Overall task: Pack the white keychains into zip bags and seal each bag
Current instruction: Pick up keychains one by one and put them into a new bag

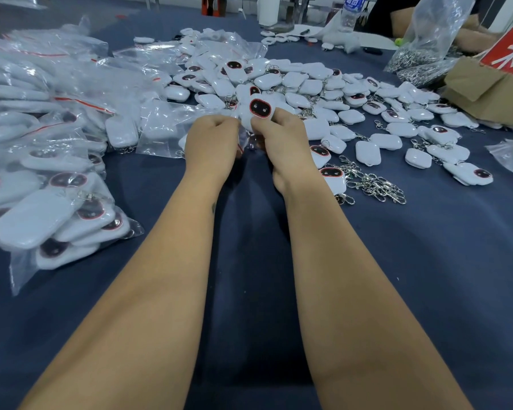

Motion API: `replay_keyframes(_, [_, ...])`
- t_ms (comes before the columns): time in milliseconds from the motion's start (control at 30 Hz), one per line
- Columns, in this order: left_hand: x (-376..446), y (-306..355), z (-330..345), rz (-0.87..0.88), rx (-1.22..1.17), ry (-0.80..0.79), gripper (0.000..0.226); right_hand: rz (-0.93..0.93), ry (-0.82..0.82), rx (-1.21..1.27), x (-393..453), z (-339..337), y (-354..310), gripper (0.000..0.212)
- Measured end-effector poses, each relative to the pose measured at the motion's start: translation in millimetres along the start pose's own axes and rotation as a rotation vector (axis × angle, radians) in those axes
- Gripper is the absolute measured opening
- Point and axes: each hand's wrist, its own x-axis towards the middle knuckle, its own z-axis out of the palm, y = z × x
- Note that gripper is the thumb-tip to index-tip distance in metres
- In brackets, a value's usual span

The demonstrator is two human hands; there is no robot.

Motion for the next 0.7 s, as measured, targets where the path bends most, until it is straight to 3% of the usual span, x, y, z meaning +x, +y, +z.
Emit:
replay_keyframes(233, [-1.8, -0.1, 1.3, 0.009, 0.010, -0.032, 0.017, -0.029, -0.072, -0.236, 2.2, -1.7, 4.5, 0.008])
replay_keyframes(333, [-1.1, -0.3, 1.1, 0.013, 0.025, -0.042, 0.016, -0.034, -0.097, -0.259, 3.6, -3.6, 5.8, 0.036])
replay_keyframes(400, [-0.8, -0.6, 1.1, 0.015, 0.025, -0.044, 0.016, -0.029, -0.112, -0.261, 3.6, -4.3, 5.8, 0.044])
replay_keyframes(600, [0.1, -1.5, 0.8, 0.041, 0.008, -0.055, 0.020, 0.000, -0.129, -0.226, 2.6, -3.3, 2.8, 0.021])
replay_keyframes(700, [0.6, -3.1, 1.0, 0.070, 0.014, -0.075, 0.021, 0.045, -0.103, -0.136, 3.5, -2.2, 0.3, 0.022])
